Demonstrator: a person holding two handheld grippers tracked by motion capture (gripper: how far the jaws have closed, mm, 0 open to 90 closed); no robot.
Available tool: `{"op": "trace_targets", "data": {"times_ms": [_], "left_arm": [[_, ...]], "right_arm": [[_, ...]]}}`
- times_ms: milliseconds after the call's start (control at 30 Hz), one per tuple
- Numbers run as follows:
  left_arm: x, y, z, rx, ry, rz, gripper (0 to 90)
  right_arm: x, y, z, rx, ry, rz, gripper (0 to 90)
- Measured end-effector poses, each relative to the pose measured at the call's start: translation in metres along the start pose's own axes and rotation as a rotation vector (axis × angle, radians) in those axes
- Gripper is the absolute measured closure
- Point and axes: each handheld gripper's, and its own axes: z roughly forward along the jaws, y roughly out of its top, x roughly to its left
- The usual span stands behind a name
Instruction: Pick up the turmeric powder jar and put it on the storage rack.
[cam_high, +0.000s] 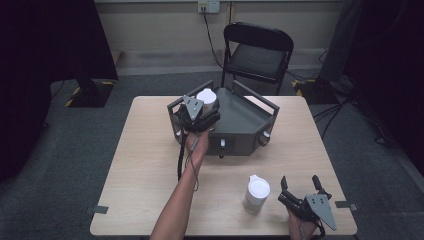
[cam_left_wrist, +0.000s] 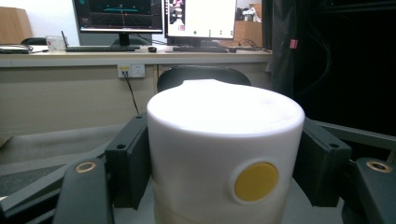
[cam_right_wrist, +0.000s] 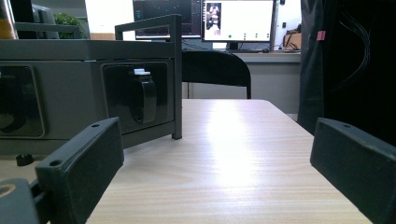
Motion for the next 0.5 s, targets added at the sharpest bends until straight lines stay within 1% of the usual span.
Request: {"op": "trace_targets", "data": {"times_ms": [67,267,300,333,433,467,500], "left_arm": [[0.0011,0.0003,-0.0001,0.001,-0.003,0.008,30.0],[0.0014,0.0003,0.0010,0.007,-0.004,0.004,29.6],[0.0012,0.0008,0.0026,0.017,-0.002,0.009,27.7],[0.0017,0.0013,0.0038,0.028,-0.001,0.010,23.5],[0.0044,-0.0014,0.0057,0.029,0.003,-0.014,16.2],[0.0067,-0.0023,0.0067,0.026,-0.007,-0.023,12.9],[0.0079,-0.0025,0.0075,0.027,-0.012,-0.023,9.5]], "right_arm": [[0.0000,0.0000,0.0000,0.000,0.000,0.000,1.3],[0.0002,-0.0001,0.0000,0.000,-0.001,0.000,1.3],[0.0001,-0.0001,0.0000,-0.001,-0.001,-0.001,1.3],[0.0001,0.0000,0.0000,0.000,-0.001,-0.001,1.3],[0.0001,-0.0001,0.0000,-0.001,-0.001,-0.001,1.3],[0.0001,-0.0001,0.0000,0.000,-0.001,0.000,1.3],[0.0001,0.0000,0.0000,0.000,-0.001,-0.001,1.3]]}}
